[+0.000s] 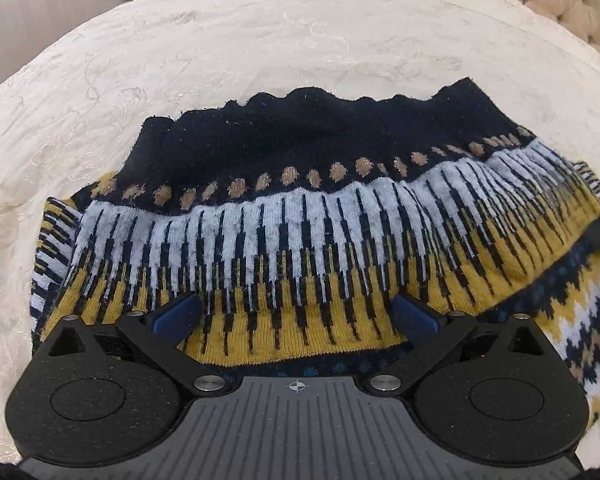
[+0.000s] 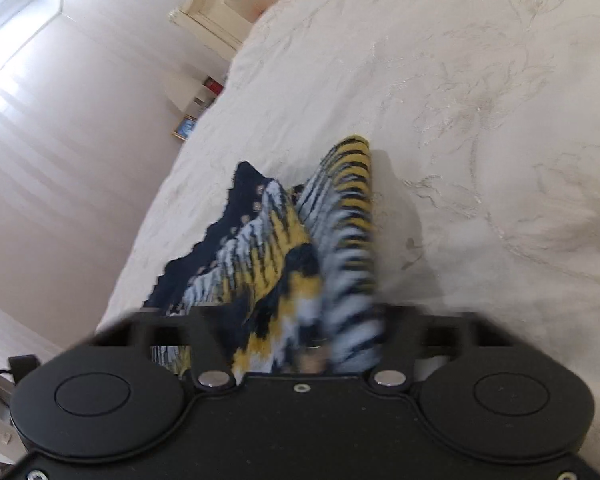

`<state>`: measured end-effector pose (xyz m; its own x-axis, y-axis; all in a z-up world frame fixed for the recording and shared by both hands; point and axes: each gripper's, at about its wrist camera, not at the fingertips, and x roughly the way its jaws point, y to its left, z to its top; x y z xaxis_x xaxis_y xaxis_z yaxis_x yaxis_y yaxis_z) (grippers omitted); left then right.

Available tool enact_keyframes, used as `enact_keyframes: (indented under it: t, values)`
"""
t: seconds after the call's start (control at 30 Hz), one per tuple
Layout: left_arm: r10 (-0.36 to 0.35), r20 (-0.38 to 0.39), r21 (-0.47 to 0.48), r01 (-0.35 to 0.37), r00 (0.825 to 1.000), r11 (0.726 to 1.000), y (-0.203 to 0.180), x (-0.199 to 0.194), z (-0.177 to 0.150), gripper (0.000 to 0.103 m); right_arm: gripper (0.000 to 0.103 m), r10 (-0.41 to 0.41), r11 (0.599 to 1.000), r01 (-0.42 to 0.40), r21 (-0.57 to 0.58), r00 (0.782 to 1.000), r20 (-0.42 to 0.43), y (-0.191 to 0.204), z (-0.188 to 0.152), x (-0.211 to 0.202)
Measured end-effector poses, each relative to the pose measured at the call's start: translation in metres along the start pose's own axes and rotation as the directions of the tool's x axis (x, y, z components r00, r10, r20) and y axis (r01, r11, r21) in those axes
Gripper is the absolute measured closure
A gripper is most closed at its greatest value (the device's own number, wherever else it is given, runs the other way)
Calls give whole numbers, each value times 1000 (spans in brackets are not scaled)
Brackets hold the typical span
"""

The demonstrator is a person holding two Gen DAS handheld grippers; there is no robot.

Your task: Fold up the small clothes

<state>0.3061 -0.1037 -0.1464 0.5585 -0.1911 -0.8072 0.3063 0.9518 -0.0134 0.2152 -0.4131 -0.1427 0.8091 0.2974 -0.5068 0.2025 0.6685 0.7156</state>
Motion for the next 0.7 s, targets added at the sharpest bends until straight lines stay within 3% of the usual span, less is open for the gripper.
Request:
enact_keyframes:
  t: [0.07, 0.17, 0.27, 0.5, 0.7]
  values:
    - [-27, 13, -15, 27, 1000, 1000, 4, -4, 0, 1, 69, -29, 998, 29, -47, 1000, 5, 11, -1, -1]
    - [-64, 38, -50, 66, 997, 997, 18, -24, -5, 16, 71, -62, 993, 63, -103, 998, 9, 28, -1, -6]
    - [-87, 68, -98, 93, 994, 991, 41, -49, -14, 16, 71, -96, 985, 97, -145, 995, 15, 48, 0, -13]
    - [-21, 143, -120, 38, 989, 992, 99, -98, -39, 16, 71, -140, 957, 139, -256, 990, 14, 115, 2, -14]
    - [5, 131, -160, 16, 991, 987, 142, -120, -57, 16, 71, -85, 933, 70, -353, 996, -25, 196, -16, 6]
